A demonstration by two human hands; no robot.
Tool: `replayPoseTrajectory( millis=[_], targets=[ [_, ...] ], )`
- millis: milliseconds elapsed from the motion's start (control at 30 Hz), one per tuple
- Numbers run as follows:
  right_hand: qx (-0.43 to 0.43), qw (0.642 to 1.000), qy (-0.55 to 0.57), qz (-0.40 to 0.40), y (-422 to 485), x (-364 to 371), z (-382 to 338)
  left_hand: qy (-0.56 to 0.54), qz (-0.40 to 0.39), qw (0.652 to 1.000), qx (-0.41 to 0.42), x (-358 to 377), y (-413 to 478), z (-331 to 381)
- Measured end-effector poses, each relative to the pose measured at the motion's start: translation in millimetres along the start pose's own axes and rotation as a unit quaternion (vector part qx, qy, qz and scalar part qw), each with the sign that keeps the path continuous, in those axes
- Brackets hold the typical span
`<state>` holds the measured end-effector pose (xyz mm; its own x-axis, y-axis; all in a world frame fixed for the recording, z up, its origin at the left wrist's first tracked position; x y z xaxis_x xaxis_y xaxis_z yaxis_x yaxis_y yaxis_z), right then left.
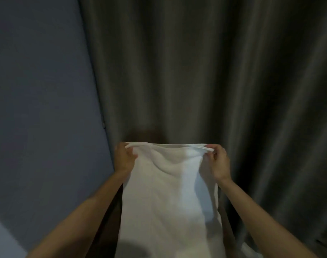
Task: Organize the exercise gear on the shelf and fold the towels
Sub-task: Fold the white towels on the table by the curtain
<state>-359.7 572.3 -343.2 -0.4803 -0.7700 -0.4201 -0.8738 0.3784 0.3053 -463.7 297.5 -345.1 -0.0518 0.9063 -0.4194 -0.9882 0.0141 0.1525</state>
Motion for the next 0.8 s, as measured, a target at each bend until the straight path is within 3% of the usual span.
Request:
replayPoseTrajectory(
  millis=[100,233,367,433,533,667,800],
  targets=[
    [0.022,0.996,-0.038,-0.076,9,20,33,0.01,-0.027,0.998,0.048,23,2,-26],
    [0.017,0.978,-0.14,-0.152,-6,63,83,0.139,-0.125,0.969,0.159,72,-21,-70],
    [0.024,0.93,-0.263,-0.256,-53,127,138,0.352,-0.274,0.892,0.077,132,-55,-134],
    [0.044,0.893,-0.338,-0.294,-66,141,163,0.39,-0.255,0.878,0.11,145,-69,-151],
    [0.025,0.869,-0.419,-0.264,-68,141,180,0.385,-0.17,0.893,0.163,149,-71,-167],
    [0.022,0.866,-0.43,-0.255,-61,139,181,0.387,-0.141,0.901,0.134,148,-60,-174],
    [0.021,0.864,-0.415,-0.285,-69,129,174,0.356,-0.138,0.911,0.157,142,-65,-175]
  ],
)
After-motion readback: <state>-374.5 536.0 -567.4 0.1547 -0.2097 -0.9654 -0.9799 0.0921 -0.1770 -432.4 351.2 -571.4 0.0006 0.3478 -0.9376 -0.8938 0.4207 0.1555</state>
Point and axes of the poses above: each hand's wrist, its own y-axis towards the middle knuckle, its own x-axis out of the palm, z = x × y, the point moved 2 cm from there along y, towards the middle knuckle, and after that the axes turned 11 degrees about -z, right-handed, at the moved point
